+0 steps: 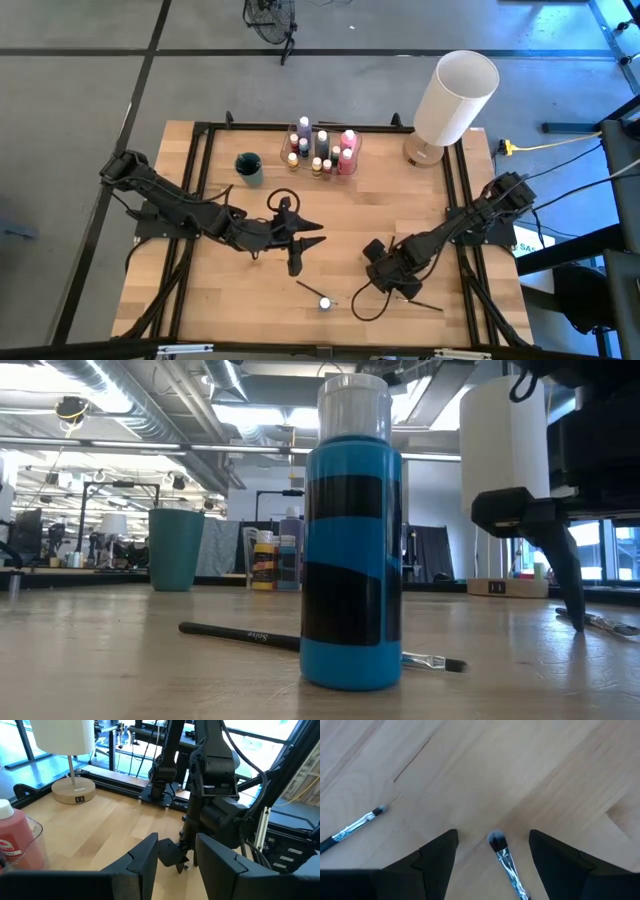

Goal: Pick & Place Paint Supplies
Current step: Put the silver paint brush into the green cup

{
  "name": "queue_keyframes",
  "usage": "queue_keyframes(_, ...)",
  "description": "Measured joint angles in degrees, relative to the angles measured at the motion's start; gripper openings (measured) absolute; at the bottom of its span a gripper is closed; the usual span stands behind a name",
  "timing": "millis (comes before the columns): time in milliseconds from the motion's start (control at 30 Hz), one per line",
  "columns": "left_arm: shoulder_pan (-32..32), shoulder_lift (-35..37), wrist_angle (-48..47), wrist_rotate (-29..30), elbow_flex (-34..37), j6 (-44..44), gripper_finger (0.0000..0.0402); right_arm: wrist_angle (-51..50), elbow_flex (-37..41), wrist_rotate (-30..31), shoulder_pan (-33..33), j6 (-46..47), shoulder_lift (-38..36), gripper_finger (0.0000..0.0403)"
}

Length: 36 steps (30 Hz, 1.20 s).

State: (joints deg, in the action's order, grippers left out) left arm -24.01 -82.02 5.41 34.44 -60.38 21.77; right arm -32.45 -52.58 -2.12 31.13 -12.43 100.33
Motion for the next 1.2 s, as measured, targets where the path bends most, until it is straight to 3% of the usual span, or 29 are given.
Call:
queue_keyframes(367,0.0,-1.27,0.15,0.05,0.0,0.19,0.0127,-0.86,-0.02,-0.85,-0.06,1.97,0.0,0.0254)
queue_keyframes(1200,0.0,-2.71,0.87,0.46,0.0,0.01,0.0127,-0.76,0.0,-2.26,-0.09,0.37,0.0,0.0179)
